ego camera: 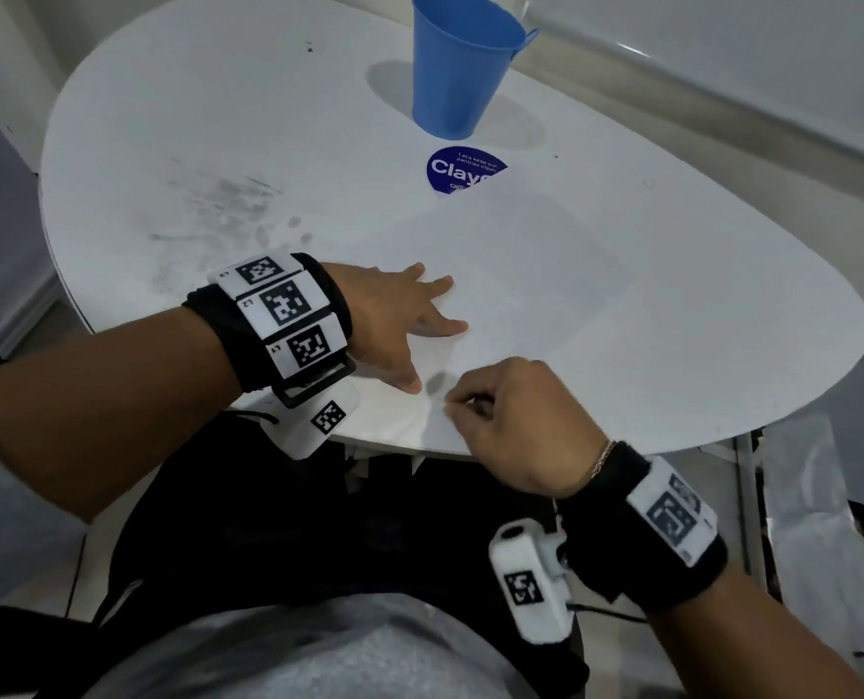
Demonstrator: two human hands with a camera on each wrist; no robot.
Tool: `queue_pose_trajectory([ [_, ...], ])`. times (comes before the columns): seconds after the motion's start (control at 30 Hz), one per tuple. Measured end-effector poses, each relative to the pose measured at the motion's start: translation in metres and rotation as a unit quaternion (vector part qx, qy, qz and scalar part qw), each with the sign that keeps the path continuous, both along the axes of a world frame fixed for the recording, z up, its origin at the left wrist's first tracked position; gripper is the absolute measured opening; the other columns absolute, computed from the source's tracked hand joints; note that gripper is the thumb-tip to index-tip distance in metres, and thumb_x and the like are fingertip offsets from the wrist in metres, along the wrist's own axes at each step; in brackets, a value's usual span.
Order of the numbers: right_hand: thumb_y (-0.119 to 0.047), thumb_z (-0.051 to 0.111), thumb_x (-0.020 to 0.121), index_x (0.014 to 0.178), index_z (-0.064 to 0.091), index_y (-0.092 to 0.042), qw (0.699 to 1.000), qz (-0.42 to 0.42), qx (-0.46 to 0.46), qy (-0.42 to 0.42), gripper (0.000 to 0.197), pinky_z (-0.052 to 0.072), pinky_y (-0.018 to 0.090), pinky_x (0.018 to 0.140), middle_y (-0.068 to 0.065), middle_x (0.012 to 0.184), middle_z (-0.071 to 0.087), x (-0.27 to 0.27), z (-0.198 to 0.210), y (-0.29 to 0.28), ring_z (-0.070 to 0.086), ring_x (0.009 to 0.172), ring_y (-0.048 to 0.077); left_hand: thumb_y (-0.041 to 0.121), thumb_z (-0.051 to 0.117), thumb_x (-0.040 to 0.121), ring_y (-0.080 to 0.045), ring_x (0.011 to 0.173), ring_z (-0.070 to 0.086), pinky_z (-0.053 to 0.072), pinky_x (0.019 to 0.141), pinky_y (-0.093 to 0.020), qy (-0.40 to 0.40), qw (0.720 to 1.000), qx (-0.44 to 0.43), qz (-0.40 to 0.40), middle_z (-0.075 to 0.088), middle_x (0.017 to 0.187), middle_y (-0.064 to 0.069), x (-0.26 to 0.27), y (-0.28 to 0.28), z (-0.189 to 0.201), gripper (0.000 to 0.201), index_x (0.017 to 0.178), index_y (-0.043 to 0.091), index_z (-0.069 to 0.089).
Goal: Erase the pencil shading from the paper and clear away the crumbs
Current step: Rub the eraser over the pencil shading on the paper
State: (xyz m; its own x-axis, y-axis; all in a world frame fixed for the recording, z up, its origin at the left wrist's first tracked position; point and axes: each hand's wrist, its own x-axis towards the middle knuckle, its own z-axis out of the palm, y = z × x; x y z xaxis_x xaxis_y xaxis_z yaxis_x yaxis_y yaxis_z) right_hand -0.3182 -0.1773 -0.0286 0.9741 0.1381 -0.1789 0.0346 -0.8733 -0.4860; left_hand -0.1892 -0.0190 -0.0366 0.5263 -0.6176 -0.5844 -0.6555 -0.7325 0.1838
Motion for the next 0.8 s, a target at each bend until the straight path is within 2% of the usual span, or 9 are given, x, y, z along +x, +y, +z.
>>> queue_pose_trajectory([
  [0.07,-0.021,0.064,0.088,0.082,0.077,-0.020,0.998,-0.060,-0.004,-0.018,0.014,0.049,0.026,0.068,-0.007,0.073,0.072,0.015,-0.003,-0.018,0.064,0.070,0.013,0.056,0.062,0.092,-0.011,0.151,-0.023,0.008,0.125,-0.052,-0.004,1.000,0.000,-0.001,-0.023,0.164,0.018,0.000,0.000,0.000,0.085,0.154,0.056,0.004],
  [0.13,-0.020,0.065,0.087,0.080,0.077,-0.021,0.994,-0.101,0.009,-0.033,0.014,0.043,0.021,0.066,-0.010,0.067,0.068,0.021,-0.004,-0.028,0.060,0.063,0.008,0.056,0.060,0.092,-0.012,0.152,-0.023,0.007,0.125,-0.052,-0.008,1.000,0.004,-0.005,-0.023,0.164,0.016,-0.001,0.000,0.000,0.084,0.155,0.055,0.003],
  [0.2,-0.019,0.065,0.086,0.078,0.076,-0.020,0.998,-0.057,0.014,-0.024,0.014,0.040,0.021,0.062,-0.014,0.058,0.059,0.011,-0.006,-0.014,0.052,0.056,0.004,0.056,0.060,0.093,-0.012,0.152,-0.023,0.006,0.126,-0.052,-0.009,1.000,0.006,-0.007,-0.023,0.164,0.016,-0.001,0.000,0.001,0.084,0.155,0.055,0.003],
  [0.27,-0.020,0.065,0.087,0.081,0.076,-0.020,1.000,0.000,0.023,-0.004,0.013,0.045,0.026,0.061,-0.012,0.058,0.060,-0.003,-0.002,0.007,0.054,0.056,0.007,0.056,0.061,0.092,-0.012,0.152,-0.024,0.006,0.126,-0.052,-0.004,1.000,0.005,-0.007,-0.023,0.164,0.016,-0.001,0.000,0.001,0.085,0.155,0.055,0.004],
  [0.33,-0.021,0.064,0.088,0.084,0.077,-0.020,1.000,-0.020,0.011,-0.004,0.013,0.052,0.029,0.068,-0.007,0.071,0.071,0.003,-0.003,0.000,0.065,0.068,0.014,0.056,0.061,0.092,-0.012,0.152,-0.024,0.006,0.126,-0.052,-0.005,1.000,0.004,-0.007,-0.024,0.164,0.016,0.000,0.000,0.001,0.085,0.155,0.055,0.004],
  [0.4,-0.021,0.065,0.088,0.084,0.078,-0.020,0.997,-0.066,0.004,-0.028,0.014,0.053,0.030,0.073,-0.005,0.078,0.074,0.014,-0.003,-0.013,0.068,0.076,0.017,0.056,0.060,0.092,-0.012,0.152,-0.024,0.005,0.126,-0.052,-0.007,1.000,0.004,-0.005,-0.024,0.164,0.016,-0.001,0.000,0.001,0.085,0.155,0.055,0.003],
  [0.57,-0.023,0.063,0.087,0.080,0.075,-0.020,1.000,-0.006,0.011,-0.017,0.015,0.053,0.034,0.067,-0.006,0.066,0.069,-0.001,-0.005,0.007,0.063,0.066,0.019,0.056,0.062,0.092,-0.012,0.152,-0.024,0.006,0.126,-0.053,-0.009,1.000,0.006,-0.007,-0.024,0.164,0.016,-0.002,-0.001,0.001,0.086,0.155,0.055,0.004],
  [0.7,-0.021,0.064,0.087,0.081,0.077,-0.020,0.995,-0.087,-0.005,-0.039,0.015,0.054,0.034,0.073,-0.005,0.072,0.072,0.016,-0.004,-0.017,0.066,0.073,0.020,0.054,0.062,0.092,-0.012,0.152,-0.023,0.008,0.125,-0.053,-0.009,1.000,0.003,-0.003,-0.023,0.164,0.016,-0.003,0.000,0.002,0.085,0.155,0.055,0.005],
  [0.8,-0.021,0.063,0.087,0.081,0.076,-0.020,0.999,-0.024,0.001,-0.029,0.014,0.054,0.035,0.069,-0.003,0.070,0.071,0.004,-0.004,0.001,0.065,0.069,0.021,0.054,0.063,0.091,-0.012,0.152,-0.023,0.008,0.125,-0.054,-0.004,1.000,0.002,-0.003,-0.023,0.164,0.016,-0.001,-0.001,0.002,0.086,0.155,0.055,0.005],
])
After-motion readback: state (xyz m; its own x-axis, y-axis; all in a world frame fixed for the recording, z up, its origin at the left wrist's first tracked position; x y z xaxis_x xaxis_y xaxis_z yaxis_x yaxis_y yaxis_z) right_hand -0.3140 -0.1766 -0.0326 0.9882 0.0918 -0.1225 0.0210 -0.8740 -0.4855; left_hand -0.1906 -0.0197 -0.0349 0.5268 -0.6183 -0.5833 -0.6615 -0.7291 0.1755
